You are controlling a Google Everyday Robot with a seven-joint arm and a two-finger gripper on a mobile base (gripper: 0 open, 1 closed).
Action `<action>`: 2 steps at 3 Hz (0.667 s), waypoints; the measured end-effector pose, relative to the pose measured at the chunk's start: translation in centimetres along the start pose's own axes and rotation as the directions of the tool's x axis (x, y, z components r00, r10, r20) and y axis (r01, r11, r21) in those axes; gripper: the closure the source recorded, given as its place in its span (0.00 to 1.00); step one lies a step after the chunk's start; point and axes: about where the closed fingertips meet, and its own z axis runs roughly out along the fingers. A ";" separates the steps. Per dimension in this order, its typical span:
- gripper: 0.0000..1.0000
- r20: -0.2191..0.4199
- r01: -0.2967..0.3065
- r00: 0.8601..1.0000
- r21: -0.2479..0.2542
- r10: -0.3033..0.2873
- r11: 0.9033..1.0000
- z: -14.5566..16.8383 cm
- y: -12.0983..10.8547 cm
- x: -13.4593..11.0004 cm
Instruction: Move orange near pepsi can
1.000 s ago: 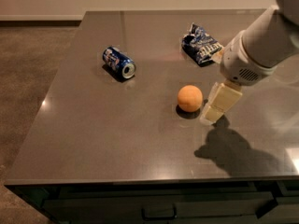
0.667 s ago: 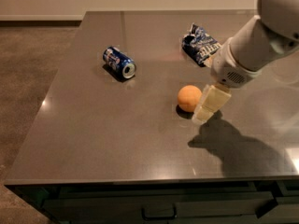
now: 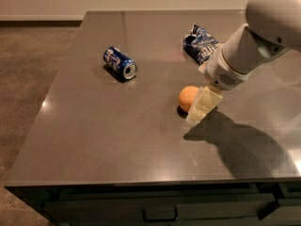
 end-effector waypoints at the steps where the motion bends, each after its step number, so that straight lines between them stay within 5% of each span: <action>1: 0.15 0.018 -0.007 1.000 -0.026 0.007 1.000 0.5 0.1 -0.3; 2: 0.40 0.042 -0.017 0.999 -0.043 0.018 0.999 0.6 0.2 -0.9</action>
Offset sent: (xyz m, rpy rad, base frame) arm 0.0046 0.0152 -0.0002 0.0907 0.0447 0.0067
